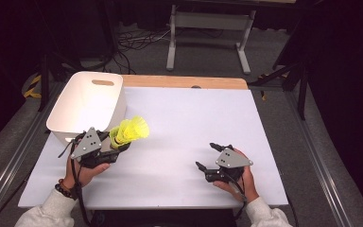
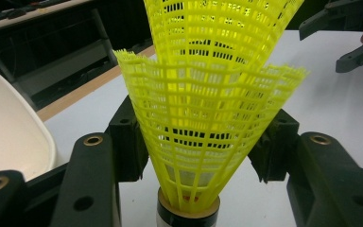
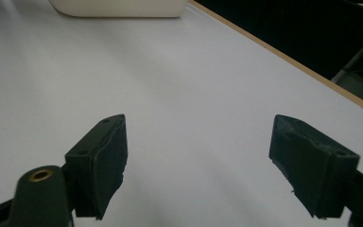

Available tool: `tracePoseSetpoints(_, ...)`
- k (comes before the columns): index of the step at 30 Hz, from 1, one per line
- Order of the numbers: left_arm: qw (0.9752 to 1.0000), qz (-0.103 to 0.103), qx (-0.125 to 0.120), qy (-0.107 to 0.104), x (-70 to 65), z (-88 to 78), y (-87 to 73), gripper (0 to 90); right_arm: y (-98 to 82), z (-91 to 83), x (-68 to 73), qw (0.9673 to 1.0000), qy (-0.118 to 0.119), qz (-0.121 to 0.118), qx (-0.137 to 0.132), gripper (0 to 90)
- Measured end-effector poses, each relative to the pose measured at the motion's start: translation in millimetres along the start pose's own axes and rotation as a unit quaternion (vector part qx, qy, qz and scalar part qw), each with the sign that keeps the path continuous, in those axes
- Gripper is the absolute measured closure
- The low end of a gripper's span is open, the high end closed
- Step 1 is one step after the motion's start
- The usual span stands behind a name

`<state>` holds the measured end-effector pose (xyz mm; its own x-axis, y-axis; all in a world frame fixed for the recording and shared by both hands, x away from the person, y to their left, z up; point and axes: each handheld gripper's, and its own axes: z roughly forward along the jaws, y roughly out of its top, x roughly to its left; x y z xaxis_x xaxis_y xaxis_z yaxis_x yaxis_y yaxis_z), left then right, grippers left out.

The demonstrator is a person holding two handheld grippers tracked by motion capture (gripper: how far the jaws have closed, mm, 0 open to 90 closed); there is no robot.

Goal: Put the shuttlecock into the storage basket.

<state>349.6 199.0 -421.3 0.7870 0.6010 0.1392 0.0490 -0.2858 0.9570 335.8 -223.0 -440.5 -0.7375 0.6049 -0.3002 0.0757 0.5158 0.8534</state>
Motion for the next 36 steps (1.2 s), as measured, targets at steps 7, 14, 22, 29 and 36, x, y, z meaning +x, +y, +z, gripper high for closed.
tracePoseSetpoints(7, 0.9998, -0.013, -0.015, -0.005, 1.6, -3.6, 5.5, 47.5, -0.7, -0.3, -2.9, 1.0000, -0.002, 0.006, -0.001, 20.7)
tracePoseSetpoints(14, 0.9992, -0.025, -0.032, 0.000, 2.2, -12.9, 12.1, 47.6, 1.0, 1.0, -2.1, 0.9999, 0.007, 0.006, -0.006, 20.6)
tracePoseSetpoints(22, 0.9988, -0.028, -0.040, 0.008, 0.1, -23.9, 15.7, 47.4, 5.1, 6.6, -2.5, 0.9998, 0.018, 0.000, -0.012, 20.5)
tracePoseSetpoints(29, 0.9983, -0.033, -0.044, 0.021, -1.7, -33.5, 16.7, 47.7, 9.9, 10.6, -2.3, 0.9996, 0.022, -0.013, -0.014, 20.5)
tracePoseSetpoints(36, 0.9976, -0.030, -0.055, 0.029, 1.0, -37.5, 25.6, 47.8, 9.0, 5.1, -4.1, 0.9996, 0.018, -0.010, -0.020, 20.6)
